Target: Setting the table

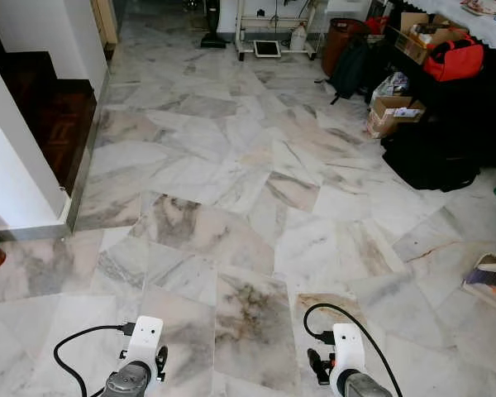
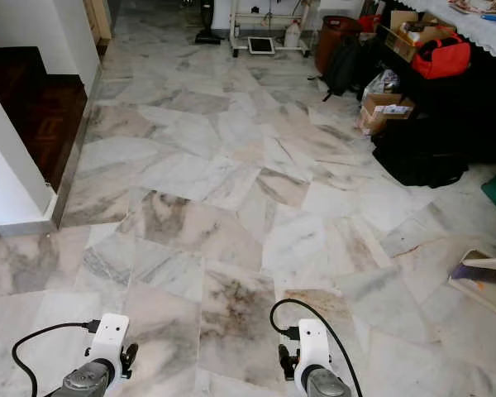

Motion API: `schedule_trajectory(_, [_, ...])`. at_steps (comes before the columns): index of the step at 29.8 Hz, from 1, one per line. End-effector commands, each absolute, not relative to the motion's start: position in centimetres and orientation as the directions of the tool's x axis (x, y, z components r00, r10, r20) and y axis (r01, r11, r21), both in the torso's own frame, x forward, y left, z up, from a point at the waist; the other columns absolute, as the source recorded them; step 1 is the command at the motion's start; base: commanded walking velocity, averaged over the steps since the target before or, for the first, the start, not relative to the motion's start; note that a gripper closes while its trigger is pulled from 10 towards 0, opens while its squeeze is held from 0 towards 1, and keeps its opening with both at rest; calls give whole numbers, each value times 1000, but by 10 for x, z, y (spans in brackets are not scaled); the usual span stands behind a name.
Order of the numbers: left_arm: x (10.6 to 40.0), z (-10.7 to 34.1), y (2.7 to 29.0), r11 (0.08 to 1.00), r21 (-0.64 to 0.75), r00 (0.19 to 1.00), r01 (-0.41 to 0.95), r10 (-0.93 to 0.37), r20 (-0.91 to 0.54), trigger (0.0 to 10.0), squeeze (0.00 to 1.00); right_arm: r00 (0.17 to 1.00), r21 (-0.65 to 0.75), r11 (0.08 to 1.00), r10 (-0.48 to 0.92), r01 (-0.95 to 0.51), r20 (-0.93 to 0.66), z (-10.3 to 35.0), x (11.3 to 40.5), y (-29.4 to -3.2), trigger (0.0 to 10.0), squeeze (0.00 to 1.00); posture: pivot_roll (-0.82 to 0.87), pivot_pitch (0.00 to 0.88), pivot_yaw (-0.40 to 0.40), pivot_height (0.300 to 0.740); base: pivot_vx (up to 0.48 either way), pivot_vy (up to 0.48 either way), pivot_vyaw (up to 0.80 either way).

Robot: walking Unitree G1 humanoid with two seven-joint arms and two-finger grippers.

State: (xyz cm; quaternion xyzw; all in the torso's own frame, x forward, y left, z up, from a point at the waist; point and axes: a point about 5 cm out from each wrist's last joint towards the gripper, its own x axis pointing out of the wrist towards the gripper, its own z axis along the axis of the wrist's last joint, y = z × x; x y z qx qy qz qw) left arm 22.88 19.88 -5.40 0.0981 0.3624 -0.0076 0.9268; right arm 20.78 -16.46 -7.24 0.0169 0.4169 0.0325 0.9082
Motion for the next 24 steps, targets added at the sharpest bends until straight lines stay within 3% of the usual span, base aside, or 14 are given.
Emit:
schedule_trajectory(1, [226,-56,200,974,201,725,101,67,-685,10000,0,643,57,998,62,-29,-763,-73,207,-166,10000,0,121,85,-41,740,0,0,-725])
schedule_trajectory(5, [225,-56,200,971,212,724,106,71,-687,10000,0,648,61,998,63,-25,-759,-72,209,-165,10000,0,119,87,-37,740,0,-407,-730])
schedule_trajectory(24, [227,-55,200,971,207,726,120,57,-685,10000,0,639,67,998,48,4,-768,-76,202,-165,10000,0,112,95,-16,740,0,0,-728])
